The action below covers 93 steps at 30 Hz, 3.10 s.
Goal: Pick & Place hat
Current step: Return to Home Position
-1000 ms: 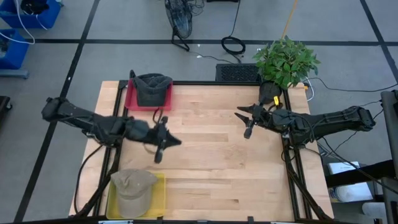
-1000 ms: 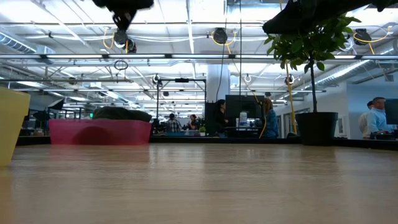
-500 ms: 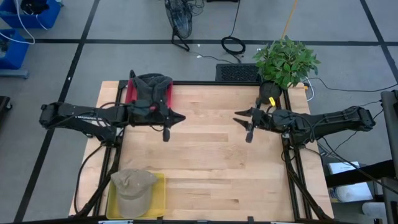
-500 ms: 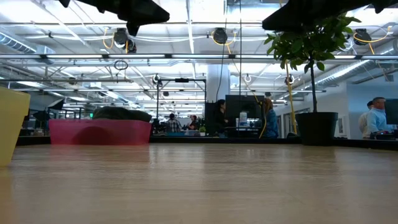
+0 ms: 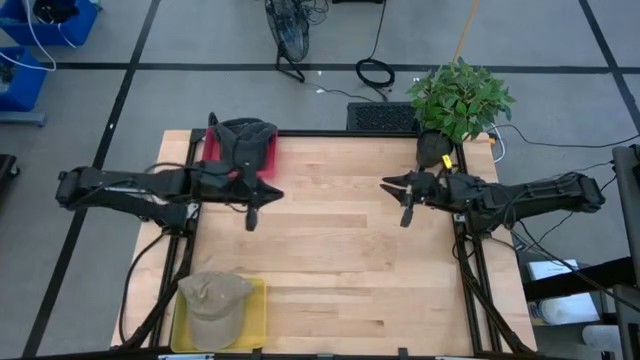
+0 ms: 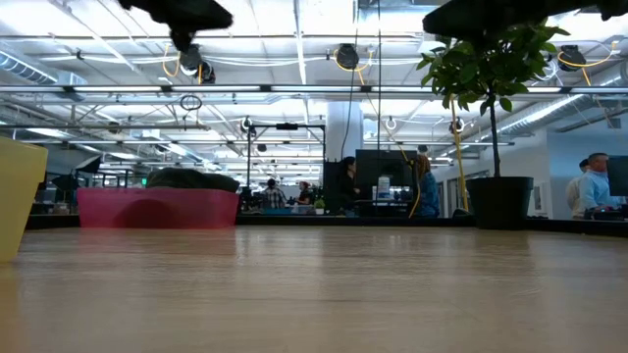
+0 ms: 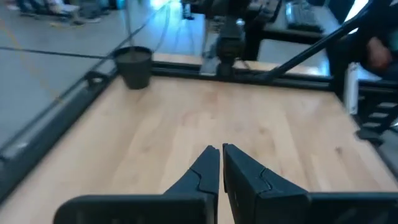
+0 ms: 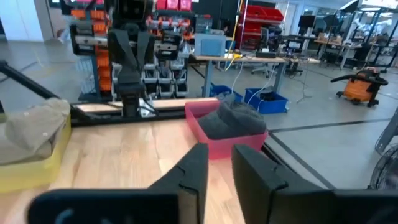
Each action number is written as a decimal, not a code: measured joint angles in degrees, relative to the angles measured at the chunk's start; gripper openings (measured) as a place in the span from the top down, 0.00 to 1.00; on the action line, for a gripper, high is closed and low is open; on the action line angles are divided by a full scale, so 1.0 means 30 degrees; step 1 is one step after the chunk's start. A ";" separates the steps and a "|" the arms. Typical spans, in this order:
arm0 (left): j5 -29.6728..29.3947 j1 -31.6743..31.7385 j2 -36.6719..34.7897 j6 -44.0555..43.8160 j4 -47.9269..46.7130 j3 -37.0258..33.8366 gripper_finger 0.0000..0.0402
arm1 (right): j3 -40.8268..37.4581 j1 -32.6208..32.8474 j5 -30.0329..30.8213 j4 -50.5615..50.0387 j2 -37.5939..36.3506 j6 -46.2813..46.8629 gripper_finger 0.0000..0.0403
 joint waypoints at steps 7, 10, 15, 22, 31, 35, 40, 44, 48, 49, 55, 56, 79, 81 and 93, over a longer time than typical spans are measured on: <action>-0.0972 -0.0520 -0.4261 0.0979 -0.1118 -0.1022 0.94 | 0.0000 0.0000 0.0007 -0.2526 -0.2448 0.0013 0.98; -0.0980 -0.0496 -0.5908 0.0876 -0.1214 -0.2606 0.94 | -0.0094 0.0000 -0.0016 -0.3568 -0.3447 0.0262 0.97; -0.0954 -0.0516 -0.8233 -0.0247 0.0361 -0.5778 0.94 | -0.1288 0.0000 -0.0877 -0.3827 -0.5313 0.0392 1.00; -0.0837 -0.0506 -1.1112 -0.0743 0.1089 -0.9094 0.94 | -0.4293 0.0007 -0.1504 -0.2947 -0.8216 0.0498 1.00; 0.0034 -0.0513 -1.4665 -0.1622 0.2374 -1.2600 0.94 | -0.7859 0.0007 -0.1580 -0.2398 -1.3000 0.0704 1.00; 0.0034 -0.0513 -1.5948 -0.1849 0.2631 -1.4065 0.94 | -0.8847 0.0007 -0.1571 -0.2910 -1.4774 0.0783 1.00; 0.0471 -0.0617 -1.6811 -0.2051 0.2429 -1.4571 0.94 | -0.9442 0.0007 -0.1548 -0.2753 -1.4631 0.0864 1.00; 0.0854 -0.1005 -1.6958 -0.1142 0.2499 -1.4579 0.94 | -1.0083 0.0000 -0.1626 -0.2285 -1.4733 0.0781 1.00; 0.0291 -0.1253 -1.6984 -0.0602 0.2554 -1.4579 0.94 | -1.1378 0.0000 -0.2036 -0.0212 -1.4734 0.0294 1.00; 0.0211 -0.1291 -1.6969 -0.0603 0.2552 -1.4579 0.94 | -1.1394 0.0007 -0.2031 -0.0064 -1.4769 0.0298 1.00; 0.0038 -0.1540 -1.6954 -0.0548 0.2561 -1.4579 0.94 | -1.1417 0.0007 -0.3174 0.0081 -1.4743 0.0221 1.00; 0.0023 -0.1540 -1.6954 -0.0533 0.2554 -1.4579 0.94 | -1.1417 0.0007 -0.3454 -0.0122 -1.4734 0.0221 1.00; 0.1505 -0.1650 -1.6947 -0.0015 0.2357 -1.4581 0.94 | -1.1417 -0.0029 -0.2649 -0.2280 -1.4268 -0.1090 1.00; 0.1491 -0.1650 -1.6947 0.0238 0.2357 -1.4579 0.94 | -1.1417 -0.0029 -0.2648 -0.2302 -1.4268 -0.0928 1.00; 0.1059 -0.1635 -1.6947 0.1741 0.2342 -1.4579 0.94 | -1.1431 -0.0029 -0.2511 -0.2353 -1.4268 -0.0791 1.00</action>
